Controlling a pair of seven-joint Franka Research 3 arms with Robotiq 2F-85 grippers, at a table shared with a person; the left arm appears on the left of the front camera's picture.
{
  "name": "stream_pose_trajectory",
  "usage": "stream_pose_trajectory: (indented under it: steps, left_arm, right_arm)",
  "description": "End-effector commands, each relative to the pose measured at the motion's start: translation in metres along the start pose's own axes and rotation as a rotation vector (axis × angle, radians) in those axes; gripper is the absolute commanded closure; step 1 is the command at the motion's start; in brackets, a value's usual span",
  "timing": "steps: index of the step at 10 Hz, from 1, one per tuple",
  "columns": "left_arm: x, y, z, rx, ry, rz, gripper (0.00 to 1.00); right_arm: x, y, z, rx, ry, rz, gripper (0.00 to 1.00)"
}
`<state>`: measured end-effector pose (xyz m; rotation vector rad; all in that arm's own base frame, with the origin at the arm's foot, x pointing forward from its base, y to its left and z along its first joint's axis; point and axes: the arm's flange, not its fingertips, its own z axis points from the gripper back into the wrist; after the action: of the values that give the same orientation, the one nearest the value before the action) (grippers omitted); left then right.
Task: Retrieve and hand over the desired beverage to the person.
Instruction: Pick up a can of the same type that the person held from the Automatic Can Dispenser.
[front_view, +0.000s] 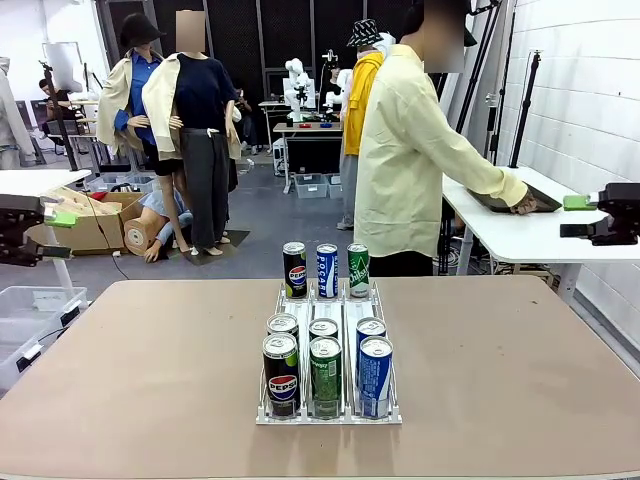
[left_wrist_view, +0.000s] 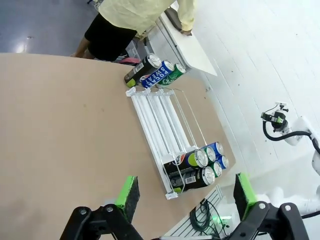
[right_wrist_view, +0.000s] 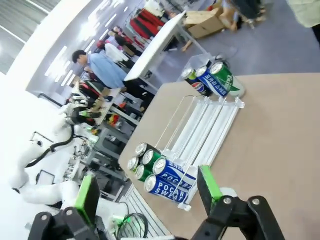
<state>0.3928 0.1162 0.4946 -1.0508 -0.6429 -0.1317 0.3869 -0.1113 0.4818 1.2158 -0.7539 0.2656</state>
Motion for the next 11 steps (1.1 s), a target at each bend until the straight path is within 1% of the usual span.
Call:
stream_pose_trajectory:
  steps: [1, 2, 11]
  left_arm:
    - [0.007, -0.006, -0.014, -0.043, -0.003, -0.058, 0.00]
    - [0.000, 0.000, 0.000, 0.000, 0.000, 0.000, 0.00]
    - [0.000, 0.000, 0.000, 0.000, 0.000, 0.000, 0.00]
  right_arm:
    - [0.003, -0.002, -0.011, 0.036, 0.009, 0.038, 0.00]
    - [0.000, 0.000, 0.000, 0.000, 0.000, 0.000, 0.00]
    - [0.000, 0.000, 0.000, 0.000, 0.000, 0.000, 0.00]
